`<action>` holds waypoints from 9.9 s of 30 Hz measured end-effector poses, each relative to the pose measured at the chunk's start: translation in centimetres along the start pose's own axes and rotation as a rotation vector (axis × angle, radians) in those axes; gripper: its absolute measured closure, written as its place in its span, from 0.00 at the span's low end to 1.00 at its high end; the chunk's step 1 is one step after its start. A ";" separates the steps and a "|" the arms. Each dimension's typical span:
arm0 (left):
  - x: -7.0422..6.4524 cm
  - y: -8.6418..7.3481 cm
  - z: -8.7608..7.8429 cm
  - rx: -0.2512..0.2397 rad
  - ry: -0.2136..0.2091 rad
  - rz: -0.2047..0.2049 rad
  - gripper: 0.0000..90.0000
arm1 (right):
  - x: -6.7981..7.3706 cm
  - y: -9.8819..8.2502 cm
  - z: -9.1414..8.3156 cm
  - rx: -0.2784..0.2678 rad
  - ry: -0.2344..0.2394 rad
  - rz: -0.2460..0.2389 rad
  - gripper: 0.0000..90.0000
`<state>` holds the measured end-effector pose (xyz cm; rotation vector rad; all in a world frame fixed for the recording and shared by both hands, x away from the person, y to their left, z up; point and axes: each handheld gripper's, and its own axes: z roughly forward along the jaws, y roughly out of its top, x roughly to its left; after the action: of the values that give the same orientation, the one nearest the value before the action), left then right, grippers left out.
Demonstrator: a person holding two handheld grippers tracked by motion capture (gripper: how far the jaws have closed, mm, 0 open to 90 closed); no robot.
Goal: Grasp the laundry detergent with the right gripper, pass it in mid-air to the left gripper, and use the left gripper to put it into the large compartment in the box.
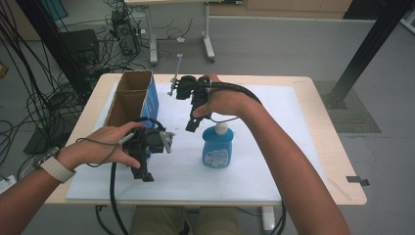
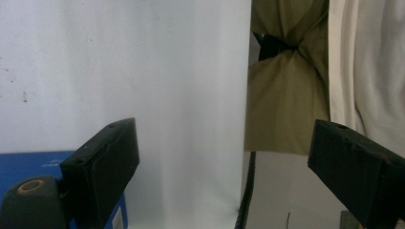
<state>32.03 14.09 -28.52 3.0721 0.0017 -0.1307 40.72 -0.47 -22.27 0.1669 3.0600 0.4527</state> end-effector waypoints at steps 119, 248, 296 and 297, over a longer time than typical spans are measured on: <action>0.9 0.3 0.2 -0.015 0.040 -0.035 0.12 | 1.3 -14.6 0.3 -0.252 -0.021 0.034 0.09; 1.4 1.3 0.3 -0.079 0.075 -0.096 0.12 | 1.3 -18.1 5.5 -0.444 0.013 0.068 0.08; 1.6 1.3 0.4 -0.072 0.077 -0.104 0.12 | 1.4 -18.3 5.8 -0.447 0.015 0.068 0.08; 1.6 1.3 0.4 -0.071 0.078 -0.104 0.12 | 1.4 -18.3 5.8 -0.448 0.016 0.069 0.08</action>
<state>33.55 12.74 -28.93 3.0037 0.1663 -0.0160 37.80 -16.02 -33.16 0.2482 2.8782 1.1249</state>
